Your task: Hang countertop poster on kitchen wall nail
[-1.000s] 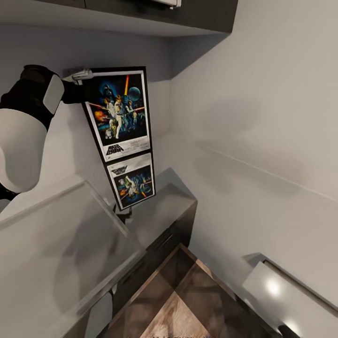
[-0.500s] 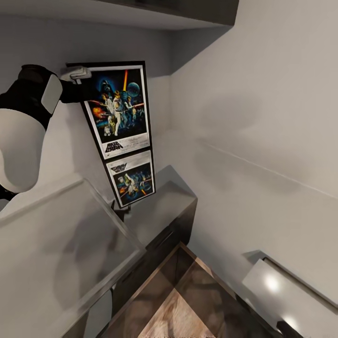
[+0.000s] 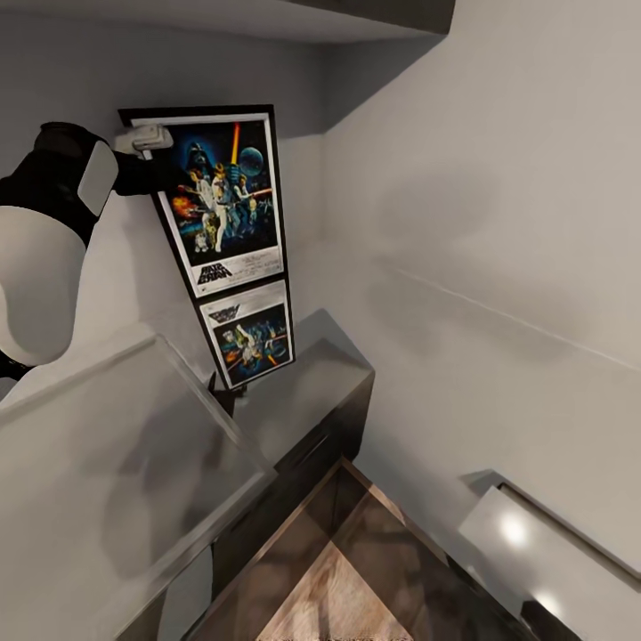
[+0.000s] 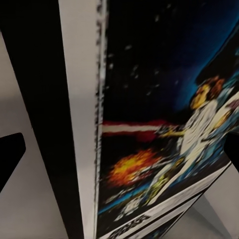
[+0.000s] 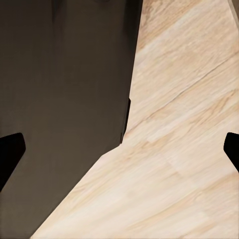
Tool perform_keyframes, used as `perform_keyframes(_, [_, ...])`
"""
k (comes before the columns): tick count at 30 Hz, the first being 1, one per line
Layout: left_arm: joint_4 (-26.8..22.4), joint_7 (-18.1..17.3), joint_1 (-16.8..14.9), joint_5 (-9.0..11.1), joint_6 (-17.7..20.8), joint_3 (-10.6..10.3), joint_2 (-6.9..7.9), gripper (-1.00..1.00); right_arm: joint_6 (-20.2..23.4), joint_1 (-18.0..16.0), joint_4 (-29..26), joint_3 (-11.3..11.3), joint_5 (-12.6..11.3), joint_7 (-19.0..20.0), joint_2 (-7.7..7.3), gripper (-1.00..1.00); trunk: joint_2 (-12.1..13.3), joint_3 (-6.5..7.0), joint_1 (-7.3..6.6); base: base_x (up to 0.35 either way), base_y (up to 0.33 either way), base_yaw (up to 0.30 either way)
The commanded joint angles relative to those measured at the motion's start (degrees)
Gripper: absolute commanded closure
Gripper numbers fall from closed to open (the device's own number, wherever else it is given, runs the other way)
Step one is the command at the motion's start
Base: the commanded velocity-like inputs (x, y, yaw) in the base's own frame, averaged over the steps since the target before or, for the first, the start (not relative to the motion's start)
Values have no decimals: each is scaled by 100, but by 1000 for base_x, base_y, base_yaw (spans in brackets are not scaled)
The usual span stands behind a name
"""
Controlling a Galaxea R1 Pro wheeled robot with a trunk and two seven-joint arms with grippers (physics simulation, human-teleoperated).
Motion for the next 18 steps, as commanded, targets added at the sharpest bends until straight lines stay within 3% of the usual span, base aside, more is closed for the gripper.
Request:
perform_keyframes(1, [-6, -17, -3, 4, 31, 26, 0, -100, -28, -10, 26, 2, 60, -40, 2, -100, -3, -12, 0, 0, 0, 0])
perform_keyframes(18, [-152, -17, -3, 4, 31, 35, 28, -100, -28, -10, 28, 2, 60, -40, 2, -100, -3, -129, 0, 0, 0, 0])
